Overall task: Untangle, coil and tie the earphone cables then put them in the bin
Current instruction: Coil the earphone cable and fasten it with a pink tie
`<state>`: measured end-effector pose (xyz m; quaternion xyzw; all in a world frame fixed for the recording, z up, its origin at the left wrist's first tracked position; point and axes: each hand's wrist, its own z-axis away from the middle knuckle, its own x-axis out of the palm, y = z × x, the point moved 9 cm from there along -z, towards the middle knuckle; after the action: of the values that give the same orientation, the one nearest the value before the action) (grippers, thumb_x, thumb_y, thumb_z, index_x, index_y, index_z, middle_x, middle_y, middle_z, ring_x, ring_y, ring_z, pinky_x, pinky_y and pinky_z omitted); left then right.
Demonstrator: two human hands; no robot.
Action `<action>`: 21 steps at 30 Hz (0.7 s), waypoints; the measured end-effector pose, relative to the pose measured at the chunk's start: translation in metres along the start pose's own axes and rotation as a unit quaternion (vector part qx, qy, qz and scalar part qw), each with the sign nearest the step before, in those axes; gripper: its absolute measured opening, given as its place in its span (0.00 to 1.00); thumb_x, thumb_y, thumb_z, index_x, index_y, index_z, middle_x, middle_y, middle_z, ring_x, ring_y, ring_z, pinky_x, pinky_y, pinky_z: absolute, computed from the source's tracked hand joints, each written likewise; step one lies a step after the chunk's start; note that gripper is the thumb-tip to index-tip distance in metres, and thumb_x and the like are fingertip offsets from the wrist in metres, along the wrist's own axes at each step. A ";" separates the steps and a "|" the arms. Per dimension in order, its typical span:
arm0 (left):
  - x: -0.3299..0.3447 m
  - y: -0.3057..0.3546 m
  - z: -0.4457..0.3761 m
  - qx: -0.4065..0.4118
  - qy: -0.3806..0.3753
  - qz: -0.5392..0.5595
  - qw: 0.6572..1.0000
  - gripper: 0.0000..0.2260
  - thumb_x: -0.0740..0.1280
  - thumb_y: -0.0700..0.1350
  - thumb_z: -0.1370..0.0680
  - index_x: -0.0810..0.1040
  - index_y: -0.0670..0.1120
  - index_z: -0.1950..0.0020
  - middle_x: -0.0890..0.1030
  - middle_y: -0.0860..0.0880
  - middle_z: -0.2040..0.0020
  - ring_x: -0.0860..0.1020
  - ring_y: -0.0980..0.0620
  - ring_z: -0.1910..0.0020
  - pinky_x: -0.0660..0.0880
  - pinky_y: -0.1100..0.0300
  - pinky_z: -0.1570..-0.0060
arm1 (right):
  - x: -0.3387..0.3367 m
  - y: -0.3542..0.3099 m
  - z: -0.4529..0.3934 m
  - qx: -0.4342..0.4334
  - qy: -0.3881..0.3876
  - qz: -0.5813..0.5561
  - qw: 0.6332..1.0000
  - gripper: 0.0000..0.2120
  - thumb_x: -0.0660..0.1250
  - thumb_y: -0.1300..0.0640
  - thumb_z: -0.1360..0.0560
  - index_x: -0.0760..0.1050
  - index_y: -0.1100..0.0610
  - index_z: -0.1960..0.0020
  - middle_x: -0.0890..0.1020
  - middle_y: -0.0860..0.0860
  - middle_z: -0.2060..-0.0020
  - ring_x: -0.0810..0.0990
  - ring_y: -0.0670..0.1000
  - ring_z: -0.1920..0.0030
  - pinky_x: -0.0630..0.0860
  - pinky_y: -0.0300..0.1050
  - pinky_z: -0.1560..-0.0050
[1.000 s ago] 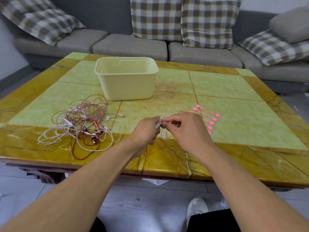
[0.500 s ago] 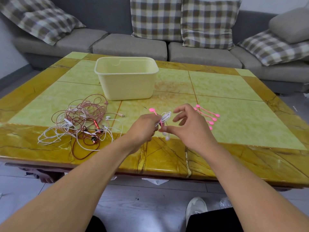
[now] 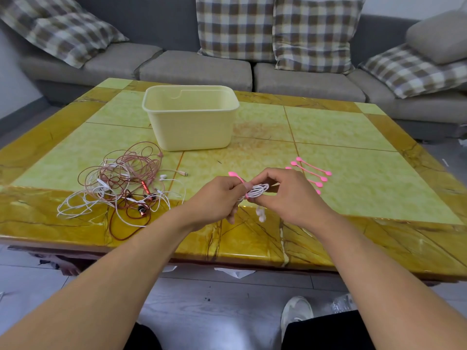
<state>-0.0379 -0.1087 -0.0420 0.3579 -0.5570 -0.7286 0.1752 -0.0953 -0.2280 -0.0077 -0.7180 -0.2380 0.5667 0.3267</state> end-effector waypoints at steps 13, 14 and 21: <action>0.012 -0.006 -0.002 -0.017 -0.014 0.137 0.990 0.13 0.64 0.46 0.16 0.79 0.35 0.47 0.82 0.41 0.57 0.83 0.46 0.65 0.84 0.51 0.60 | 0.001 0.001 0.000 0.013 0.028 0.002 1.000 0.07 0.74 0.59 0.27 0.77 0.53 0.58 0.82 0.44 0.68 0.77 0.41 0.68 0.69 0.34 0.68; 0.012 -0.007 -0.002 -0.017 -0.012 0.140 0.990 0.14 0.64 0.45 0.16 0.80 0.34 0.46 0.83 0.41 0.56 0.84 0.46 0.64 0.84 0.52 0.59 | 0.000 0.002 -0.001 0.016 0.028 0.006 0.999 0.07 0.74 0.60 0.27 0.77 0.53 0.58 0.82 0.45 0.66 0.79 0.41 0.67 0.70 0.34 0.67; 0.006 -0.011 -0.005 -0.006 0.016 0.140 0.990 0.10 0.67 0.44 0.18 0.84 0.37 0.47 0.84 0.48 0.59 0.86 0.45 0.59 0.84 0.54 0.55 | 0.002 0.004 -0.002 0.013 -0.007 0.037 0.999 0.07 0.76 0.56 0.26 0.77 0.48 0.56 0.83 0.42 0.59 0.81 0.42 0.56 0.80 0.50 0.54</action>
<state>-0.0366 -0.1121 -0.0552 0.2871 -0.5941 -0.6944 0.2871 -0.0926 -0.2292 -0.0117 -0.7181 -0.2065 0.5863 0.3128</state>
